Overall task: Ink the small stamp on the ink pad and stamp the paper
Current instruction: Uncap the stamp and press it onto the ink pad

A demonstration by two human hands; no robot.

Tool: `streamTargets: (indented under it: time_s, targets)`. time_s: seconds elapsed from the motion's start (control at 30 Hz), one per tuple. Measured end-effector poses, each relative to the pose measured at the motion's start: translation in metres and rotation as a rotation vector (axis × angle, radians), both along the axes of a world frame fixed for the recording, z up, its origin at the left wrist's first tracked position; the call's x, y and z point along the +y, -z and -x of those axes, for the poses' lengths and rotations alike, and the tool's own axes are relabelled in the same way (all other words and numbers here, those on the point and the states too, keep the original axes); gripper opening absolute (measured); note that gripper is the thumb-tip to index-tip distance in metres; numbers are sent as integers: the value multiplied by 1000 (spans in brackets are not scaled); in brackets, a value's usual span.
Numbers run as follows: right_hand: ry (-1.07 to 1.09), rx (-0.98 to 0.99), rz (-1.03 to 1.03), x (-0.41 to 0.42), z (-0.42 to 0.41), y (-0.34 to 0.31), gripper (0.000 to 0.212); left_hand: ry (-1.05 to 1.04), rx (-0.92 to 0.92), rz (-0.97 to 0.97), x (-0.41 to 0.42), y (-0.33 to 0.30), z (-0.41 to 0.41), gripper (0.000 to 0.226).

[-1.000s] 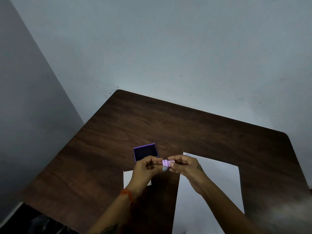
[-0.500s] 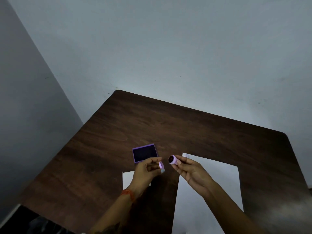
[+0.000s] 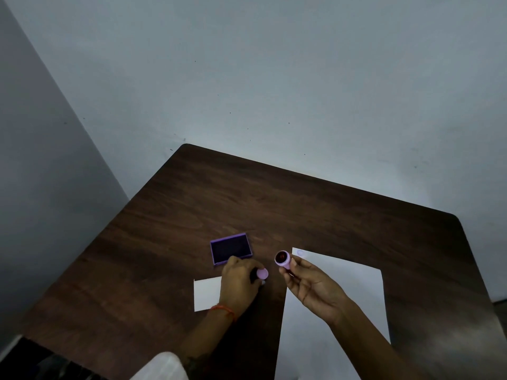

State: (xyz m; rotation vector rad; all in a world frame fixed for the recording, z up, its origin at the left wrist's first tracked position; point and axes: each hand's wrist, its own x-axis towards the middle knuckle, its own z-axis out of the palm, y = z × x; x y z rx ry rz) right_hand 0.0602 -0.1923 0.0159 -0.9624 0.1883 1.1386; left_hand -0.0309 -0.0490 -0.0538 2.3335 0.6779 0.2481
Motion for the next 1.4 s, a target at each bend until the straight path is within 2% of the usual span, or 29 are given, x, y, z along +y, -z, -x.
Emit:
streamTargets:
  time_s: [0.17, 0.3, 0.43, 0.67, 0.73, 1.0, 1.07, 1.17, 1.23, 1.3, 1.37, 1.4]
  targets:
    - [11, 4, -2, 1, 1, -2, 17, -3, -38, -44, 5, 1, 6, 28]
    - [11, 11, -21, 5, 2, -6, 19, -132, -93, -73, 28, -6, 20, 32]
    - [24, 64, -55, 11, 3, -6, 20, -225, -44, -43, 64, -9, 38, 39]
    - [-16, 13, -37, 23, 5, -13, 24, -127, 6, 193, 100, -6, 41, 63]
    - [-4, 21, -24, 27, 5, -13, 28, -111, 18, 212, 102, -3, 39, 68]
    - [-27, -13, -2, 43, -1, -9, 18, -93, 47, 190, 108, 12, 36, 77]
    - [-58, -114, 72, 49, -5, -9, 23, -71, 53, 213, 110, 13, 35, 80]
    - [-140, -401, 274, 67, -7, -7, 20, -32, 49, 227, 113, 15, 35, 84]
    - [-207, -659, 431, 83, -7, 0, 17, -15, 41, 210, 115, 17, 36, 82]
    - [-305, -1002, 549, 100, -4, 5, 12, -6, 22, 187, 116, 19, 37, 79]
    - [-406, -1325, 577, 116, -2, 11, 4, 0, -2, 158, 117, 21, 38, 77]
    - [-462, -1444, 573, 122, -1, 14, 9, 3, -18, 141, 117, 22, 38, 76]
